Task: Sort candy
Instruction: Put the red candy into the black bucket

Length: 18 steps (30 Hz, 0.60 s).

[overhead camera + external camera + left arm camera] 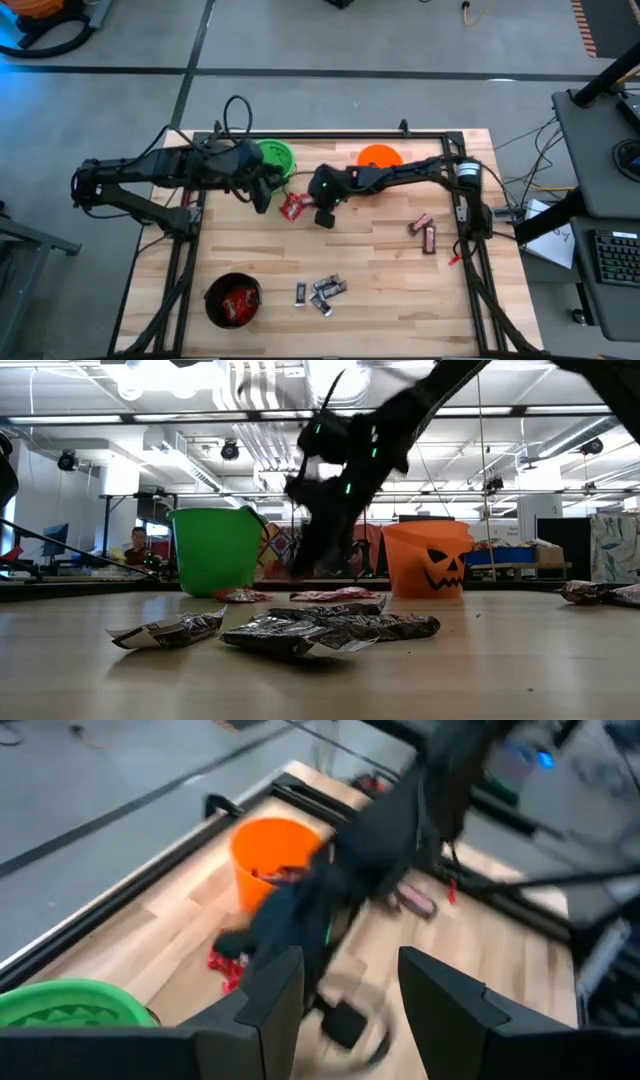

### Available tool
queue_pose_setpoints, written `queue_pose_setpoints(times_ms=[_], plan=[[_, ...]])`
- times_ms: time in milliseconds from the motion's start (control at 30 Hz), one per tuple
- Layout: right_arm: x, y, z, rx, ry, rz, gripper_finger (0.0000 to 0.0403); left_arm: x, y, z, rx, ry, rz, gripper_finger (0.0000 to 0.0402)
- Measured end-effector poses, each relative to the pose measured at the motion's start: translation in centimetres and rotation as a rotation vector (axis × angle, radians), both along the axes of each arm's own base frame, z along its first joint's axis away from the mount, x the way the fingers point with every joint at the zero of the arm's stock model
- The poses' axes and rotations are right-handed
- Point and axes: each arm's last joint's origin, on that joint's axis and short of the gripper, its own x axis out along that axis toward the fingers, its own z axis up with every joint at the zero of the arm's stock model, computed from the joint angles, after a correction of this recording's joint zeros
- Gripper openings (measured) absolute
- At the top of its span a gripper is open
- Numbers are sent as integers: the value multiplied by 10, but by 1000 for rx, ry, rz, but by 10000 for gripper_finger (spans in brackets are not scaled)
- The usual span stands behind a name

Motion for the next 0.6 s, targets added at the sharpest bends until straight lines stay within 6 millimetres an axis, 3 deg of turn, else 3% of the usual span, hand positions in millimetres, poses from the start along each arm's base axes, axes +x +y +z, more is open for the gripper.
queue_pose_setpoints(times_ms=[167,333,433,600], plan=[[-21,7,59,76,-77,58,14,4,-11,-8,77,79,-180,149],[-40,16,114,279,-232,110,13,24,-21,-29,137,184,-258,149],[-49,21,134,376,-272,132,13,37,-27,-41,152,236,-282,149],[-58,26,149,506,-294,191,13,51,-37,-52,187,274,-329,149]])
